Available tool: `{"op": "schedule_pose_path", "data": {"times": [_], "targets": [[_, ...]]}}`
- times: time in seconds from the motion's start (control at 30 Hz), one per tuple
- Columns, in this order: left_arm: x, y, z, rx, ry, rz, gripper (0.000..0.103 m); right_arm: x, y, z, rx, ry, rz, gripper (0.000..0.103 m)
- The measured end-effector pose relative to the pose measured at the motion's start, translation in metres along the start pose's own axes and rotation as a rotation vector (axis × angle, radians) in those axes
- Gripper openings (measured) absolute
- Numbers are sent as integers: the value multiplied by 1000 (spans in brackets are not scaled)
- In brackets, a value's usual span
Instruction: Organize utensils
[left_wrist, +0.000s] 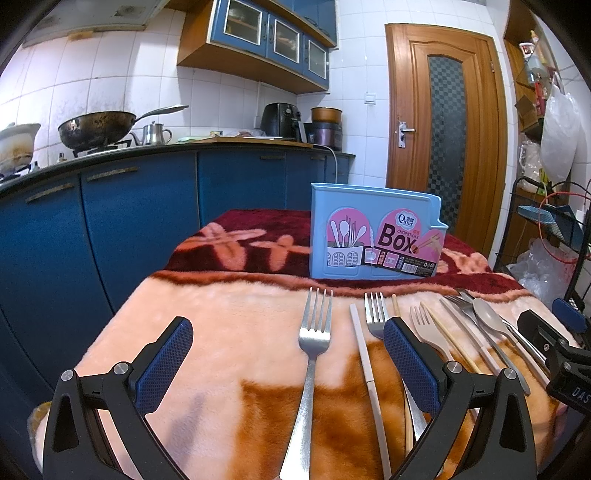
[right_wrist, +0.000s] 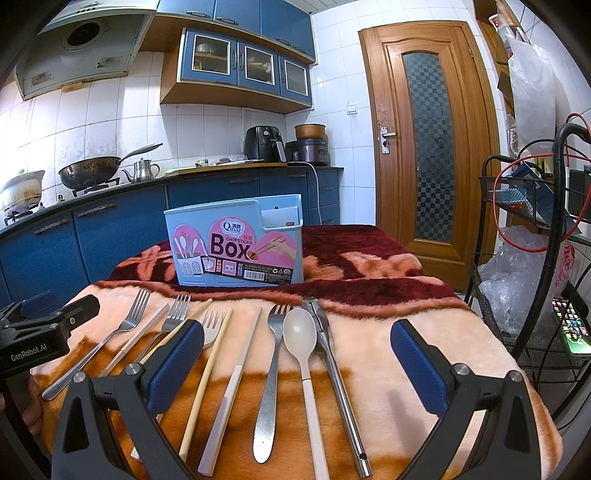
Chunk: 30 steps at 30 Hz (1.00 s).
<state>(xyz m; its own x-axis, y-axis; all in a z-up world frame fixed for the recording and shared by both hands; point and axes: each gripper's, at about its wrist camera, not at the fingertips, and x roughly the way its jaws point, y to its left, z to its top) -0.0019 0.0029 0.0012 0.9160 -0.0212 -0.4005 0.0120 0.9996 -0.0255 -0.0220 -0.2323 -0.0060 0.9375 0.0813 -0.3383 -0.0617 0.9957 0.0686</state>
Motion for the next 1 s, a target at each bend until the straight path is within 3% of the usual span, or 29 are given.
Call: {"op": "schedule_pose_path", "data": {"times": [1.0], "targets": [[2, -4, 2, 1, 13, -1, 102, 1, -1, -1, -3, 8, 2, 103]]}}
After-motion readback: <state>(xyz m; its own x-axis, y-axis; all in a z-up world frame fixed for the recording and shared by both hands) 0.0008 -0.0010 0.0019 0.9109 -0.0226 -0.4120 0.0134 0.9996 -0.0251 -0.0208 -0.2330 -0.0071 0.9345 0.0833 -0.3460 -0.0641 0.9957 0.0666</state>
